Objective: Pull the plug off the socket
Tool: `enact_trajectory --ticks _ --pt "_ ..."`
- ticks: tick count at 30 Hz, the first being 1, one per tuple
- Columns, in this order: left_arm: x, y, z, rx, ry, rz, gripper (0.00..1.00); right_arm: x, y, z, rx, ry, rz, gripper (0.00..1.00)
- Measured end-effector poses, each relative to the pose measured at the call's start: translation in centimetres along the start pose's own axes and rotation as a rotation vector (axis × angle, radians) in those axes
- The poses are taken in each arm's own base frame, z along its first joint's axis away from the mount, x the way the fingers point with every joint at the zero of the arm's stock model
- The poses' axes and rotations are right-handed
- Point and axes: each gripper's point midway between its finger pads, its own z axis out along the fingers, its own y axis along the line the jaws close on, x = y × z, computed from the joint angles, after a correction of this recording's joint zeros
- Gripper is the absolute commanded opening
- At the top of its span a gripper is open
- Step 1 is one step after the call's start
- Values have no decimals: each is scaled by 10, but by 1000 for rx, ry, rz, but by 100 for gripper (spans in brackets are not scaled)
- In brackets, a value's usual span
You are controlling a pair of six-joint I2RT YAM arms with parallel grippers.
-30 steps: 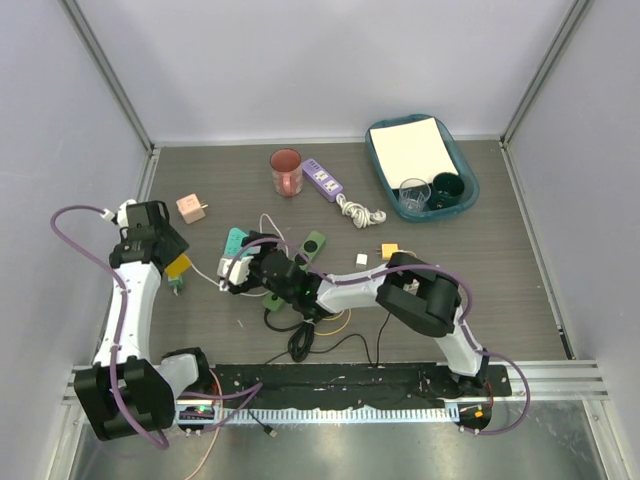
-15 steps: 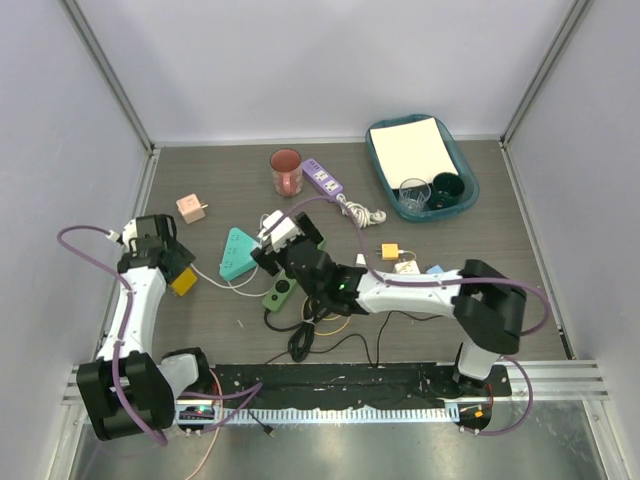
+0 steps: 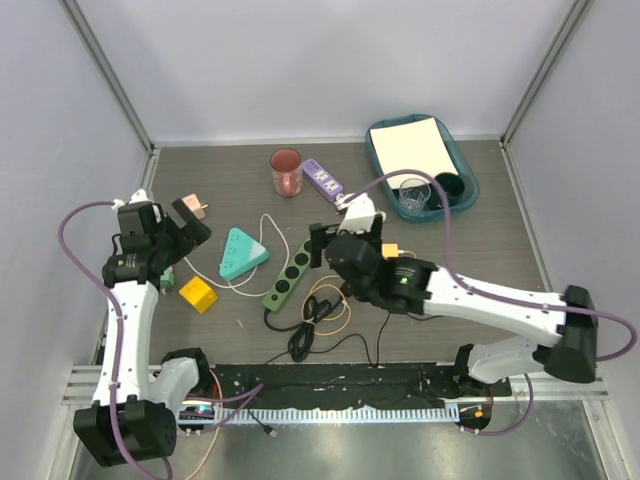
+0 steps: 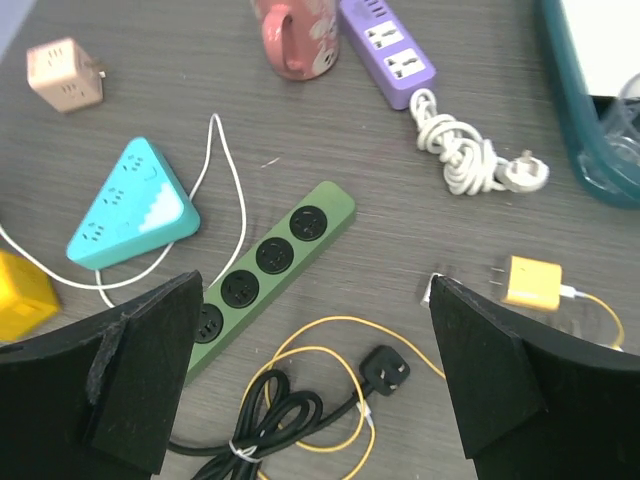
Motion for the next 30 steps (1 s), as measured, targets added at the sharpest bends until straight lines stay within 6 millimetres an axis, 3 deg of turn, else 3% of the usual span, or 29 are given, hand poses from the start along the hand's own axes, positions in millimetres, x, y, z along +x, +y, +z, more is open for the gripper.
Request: enact_trajectory --ticks 7,13,18,30 --pt "15 -87 -31 470 47 103 100 -47 -55 -59 12 -92 209 100" --pt "53 -143 -85 856 58 252 100 -44 -94 -86 24 -120 309 100" --pt "69 -148 -110 974 11 328 100 -39 -115 -99 32 -139 353 100" --pt "73 -145 -112 1000 -25 343 100 -40 -119 -100 42 -148 370 100"
